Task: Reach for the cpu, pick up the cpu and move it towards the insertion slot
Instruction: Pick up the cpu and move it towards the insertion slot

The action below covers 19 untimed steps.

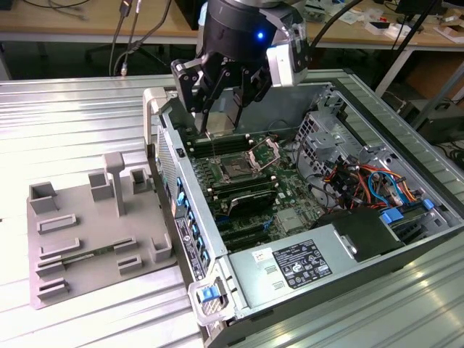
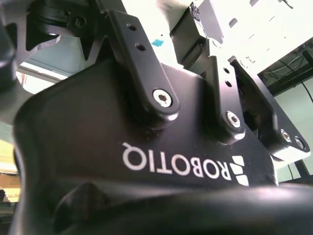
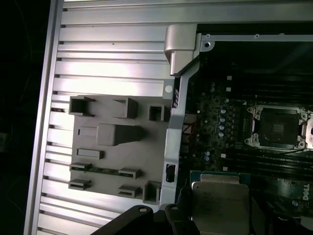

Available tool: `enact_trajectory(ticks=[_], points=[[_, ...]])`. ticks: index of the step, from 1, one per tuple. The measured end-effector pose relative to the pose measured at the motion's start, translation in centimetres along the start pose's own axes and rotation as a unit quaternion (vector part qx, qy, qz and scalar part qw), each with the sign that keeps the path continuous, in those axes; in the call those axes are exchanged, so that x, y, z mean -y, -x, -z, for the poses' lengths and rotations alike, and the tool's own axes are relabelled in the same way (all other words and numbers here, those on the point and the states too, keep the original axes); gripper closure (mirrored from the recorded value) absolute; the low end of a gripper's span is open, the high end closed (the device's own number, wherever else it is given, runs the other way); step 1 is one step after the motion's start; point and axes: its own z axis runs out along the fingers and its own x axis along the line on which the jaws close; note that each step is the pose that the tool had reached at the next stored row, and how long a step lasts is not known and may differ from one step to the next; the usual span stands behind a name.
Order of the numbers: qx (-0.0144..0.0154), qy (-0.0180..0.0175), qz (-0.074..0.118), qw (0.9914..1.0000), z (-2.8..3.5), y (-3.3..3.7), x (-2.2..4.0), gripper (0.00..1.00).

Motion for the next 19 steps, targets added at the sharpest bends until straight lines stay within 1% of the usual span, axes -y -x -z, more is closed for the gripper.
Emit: enact_trajectory(ticks=[9,19], points=[[0.0,0.0,0.0,1.0,-0.02,0.75,0.08,0.45],[0.0,0.0,0.0,1.0,-0.03,1.43,0.16,0.45]])
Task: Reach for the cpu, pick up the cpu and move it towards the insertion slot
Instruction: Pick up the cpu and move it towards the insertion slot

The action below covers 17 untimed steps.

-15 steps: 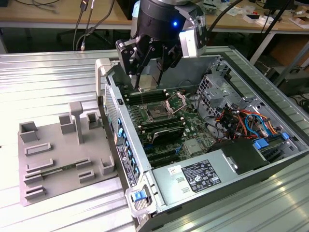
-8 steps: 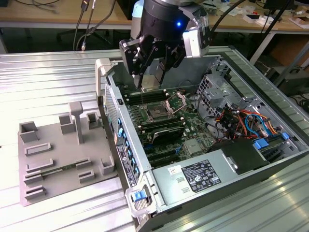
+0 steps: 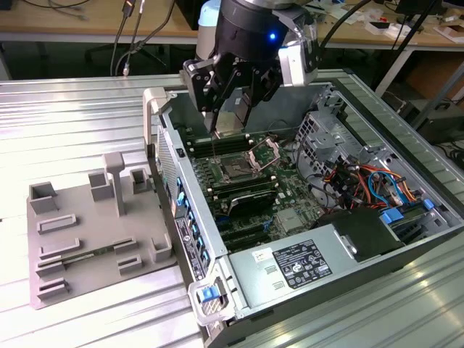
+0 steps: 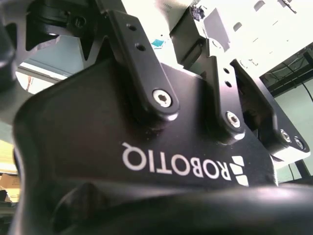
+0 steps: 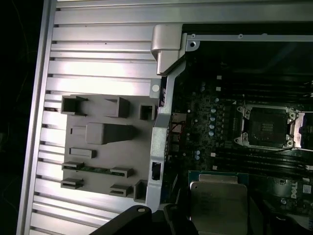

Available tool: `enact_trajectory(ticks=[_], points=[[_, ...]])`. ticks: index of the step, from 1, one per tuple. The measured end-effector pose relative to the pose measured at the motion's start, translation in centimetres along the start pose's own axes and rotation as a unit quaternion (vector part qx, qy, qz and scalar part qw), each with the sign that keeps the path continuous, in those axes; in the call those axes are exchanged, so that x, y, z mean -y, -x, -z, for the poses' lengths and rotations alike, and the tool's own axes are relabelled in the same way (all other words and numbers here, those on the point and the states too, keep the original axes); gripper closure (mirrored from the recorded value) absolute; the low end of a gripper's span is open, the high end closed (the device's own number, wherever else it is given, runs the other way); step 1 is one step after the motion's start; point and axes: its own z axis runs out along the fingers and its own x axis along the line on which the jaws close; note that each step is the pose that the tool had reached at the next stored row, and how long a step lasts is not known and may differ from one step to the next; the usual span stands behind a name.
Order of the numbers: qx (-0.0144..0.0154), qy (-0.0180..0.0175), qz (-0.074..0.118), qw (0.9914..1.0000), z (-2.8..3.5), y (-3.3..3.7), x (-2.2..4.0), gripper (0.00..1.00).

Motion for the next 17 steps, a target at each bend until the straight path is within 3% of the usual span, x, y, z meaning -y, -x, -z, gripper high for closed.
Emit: enact_trajectory(ticks=[17], points=[[0.0,0.0,0.0,1.0,-0.03,1.63,0.18,0.45]])
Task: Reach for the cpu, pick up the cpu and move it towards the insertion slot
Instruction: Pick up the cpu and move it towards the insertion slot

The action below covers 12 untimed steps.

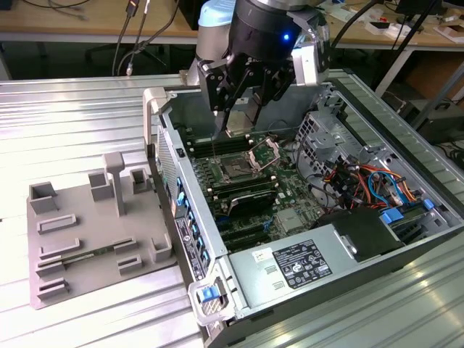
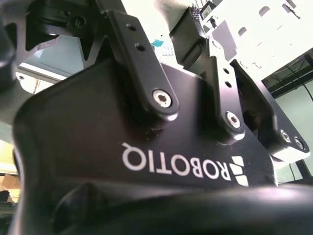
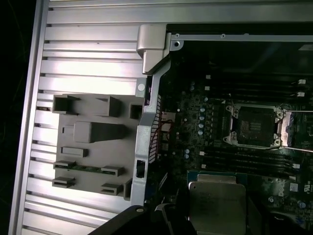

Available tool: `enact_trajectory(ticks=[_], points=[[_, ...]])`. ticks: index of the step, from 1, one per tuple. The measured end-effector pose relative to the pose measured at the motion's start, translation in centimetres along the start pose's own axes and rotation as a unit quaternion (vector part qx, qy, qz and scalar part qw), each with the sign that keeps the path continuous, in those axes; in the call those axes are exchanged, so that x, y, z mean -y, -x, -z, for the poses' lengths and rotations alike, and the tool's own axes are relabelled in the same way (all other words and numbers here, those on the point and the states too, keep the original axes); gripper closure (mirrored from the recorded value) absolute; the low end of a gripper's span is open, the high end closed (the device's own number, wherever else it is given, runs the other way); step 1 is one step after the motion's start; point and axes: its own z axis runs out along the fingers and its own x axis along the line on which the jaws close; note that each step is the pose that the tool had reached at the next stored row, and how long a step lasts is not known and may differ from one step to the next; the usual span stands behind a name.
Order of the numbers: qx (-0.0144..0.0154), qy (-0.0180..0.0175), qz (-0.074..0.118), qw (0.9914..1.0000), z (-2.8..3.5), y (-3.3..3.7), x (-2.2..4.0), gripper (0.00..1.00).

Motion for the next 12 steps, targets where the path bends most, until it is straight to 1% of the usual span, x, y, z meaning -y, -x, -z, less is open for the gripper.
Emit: enact_trajectory(ticks=[5,12], points=[[0.0,0.0,0.0,1.0,-0.01,0.37,0.04,0.45],[0.0,0.0,0.0,1.0,-0.02,1.2,0.14,0.45]])
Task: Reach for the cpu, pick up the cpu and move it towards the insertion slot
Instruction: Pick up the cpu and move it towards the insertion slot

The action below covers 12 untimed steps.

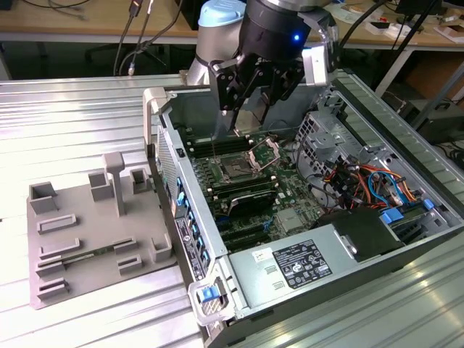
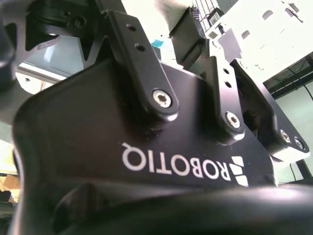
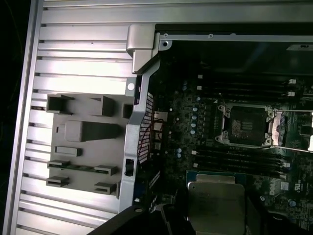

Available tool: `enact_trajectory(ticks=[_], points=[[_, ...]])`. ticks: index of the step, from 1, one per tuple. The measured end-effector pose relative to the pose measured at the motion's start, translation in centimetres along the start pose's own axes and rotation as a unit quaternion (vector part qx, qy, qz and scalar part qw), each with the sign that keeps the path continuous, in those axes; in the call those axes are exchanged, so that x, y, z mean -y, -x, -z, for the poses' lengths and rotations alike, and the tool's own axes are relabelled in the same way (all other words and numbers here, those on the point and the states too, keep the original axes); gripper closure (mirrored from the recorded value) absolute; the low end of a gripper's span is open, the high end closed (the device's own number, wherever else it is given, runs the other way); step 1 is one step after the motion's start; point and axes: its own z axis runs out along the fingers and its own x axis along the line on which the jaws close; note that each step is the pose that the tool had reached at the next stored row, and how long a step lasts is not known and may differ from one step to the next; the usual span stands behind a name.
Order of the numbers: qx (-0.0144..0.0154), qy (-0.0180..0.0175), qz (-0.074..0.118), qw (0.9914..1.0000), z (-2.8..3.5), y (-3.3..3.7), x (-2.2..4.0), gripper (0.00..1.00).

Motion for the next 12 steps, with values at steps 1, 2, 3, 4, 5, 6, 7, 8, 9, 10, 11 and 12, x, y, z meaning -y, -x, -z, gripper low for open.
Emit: enact_trajectory(ticks=[1,2,3,4,5,6,7,8,9,10,11,12], points=[[0.0,-0.0001,0.0,1.0,0.0,0.1,0.01,0.45],[0.0,0.0,0.0,1.0,0.0,0.18,0.02,0.45],[0.0,0.0,0.0,1.0,0.0,0.3,0.03,0.45],[0.0,0.0,0.0,1.0,0.0,0.43,0.05,0.45],[0.0,0.0,0.0,1.0,-0.01,0.5,0.06,0.45],[0.0,0.0,0.0,1.0,-0.01,0.63,0.07,0.45],[0.0,0.0,0.0,1.0,-0.01,0.8,0.09,0.45],[0.0,0.0,0.0,1.0,-0.01,0.92,0.1,0.45],[0.0,0.0,0.0,1.0,-0.01,0.98,0.11,0.45],[0.0,0.0,0.0,1.0,-0.02,1.04,0.12,0.45],[0.0,0.0,0.0,1.0,-0.02,1.13,0.13,0.45],[0.0,0.0,0.0,1.0,-0.01,1.19,0.13,0.45]])
